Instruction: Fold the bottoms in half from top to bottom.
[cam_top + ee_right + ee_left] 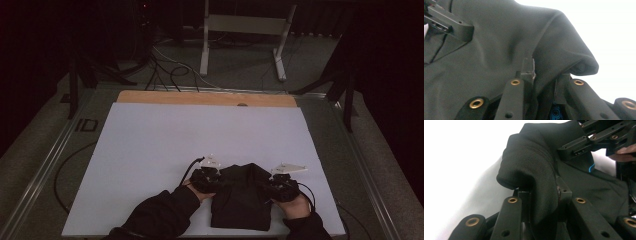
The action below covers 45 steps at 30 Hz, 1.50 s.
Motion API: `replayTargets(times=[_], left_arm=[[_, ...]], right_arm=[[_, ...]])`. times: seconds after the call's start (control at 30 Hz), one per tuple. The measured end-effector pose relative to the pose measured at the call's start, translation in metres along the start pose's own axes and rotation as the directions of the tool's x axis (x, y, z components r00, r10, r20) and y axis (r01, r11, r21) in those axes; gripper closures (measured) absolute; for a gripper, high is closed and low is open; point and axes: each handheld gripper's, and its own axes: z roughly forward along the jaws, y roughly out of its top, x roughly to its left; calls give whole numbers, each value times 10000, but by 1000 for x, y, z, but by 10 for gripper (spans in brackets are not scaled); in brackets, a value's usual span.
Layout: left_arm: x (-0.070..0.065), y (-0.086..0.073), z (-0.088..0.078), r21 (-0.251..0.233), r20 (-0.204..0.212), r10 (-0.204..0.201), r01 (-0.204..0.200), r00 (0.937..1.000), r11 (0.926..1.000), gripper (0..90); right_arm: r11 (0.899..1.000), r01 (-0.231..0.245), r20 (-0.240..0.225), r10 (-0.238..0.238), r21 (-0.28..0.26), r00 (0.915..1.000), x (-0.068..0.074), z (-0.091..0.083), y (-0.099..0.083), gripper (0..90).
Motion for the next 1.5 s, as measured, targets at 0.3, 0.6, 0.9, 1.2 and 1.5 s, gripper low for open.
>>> replayTargets(times=[0.3,0.6,0.9,1.2,1.5], left_arm=[[-11,18,-19,-627,77,540,-534,9985,9966,738],[-20,36,-43,-1337,-294,935,-966,9952,9863,738],[-18,47,-64,-1728,-542,1044,-1123,9931,9785,738],[-13,52,-80,-2007,-667,986,-1101,9929,9734,739],[-2,51,-96,-2051,-931,764,-942,9927,9742,738]], right_arm=[[9930,190,125,-176,-1170,9998,5,-23,11,757],[9742,448,268,-398,-2214,9988,10,-44,30,758],[9573,803,267,-759,-2776,9968,16,-52,53,758],[9477,886,145,-884,-3065,9960,21,-51,69,759],[9440,1018,-40,-1086,-3140,9941,25,-39,86,758]])
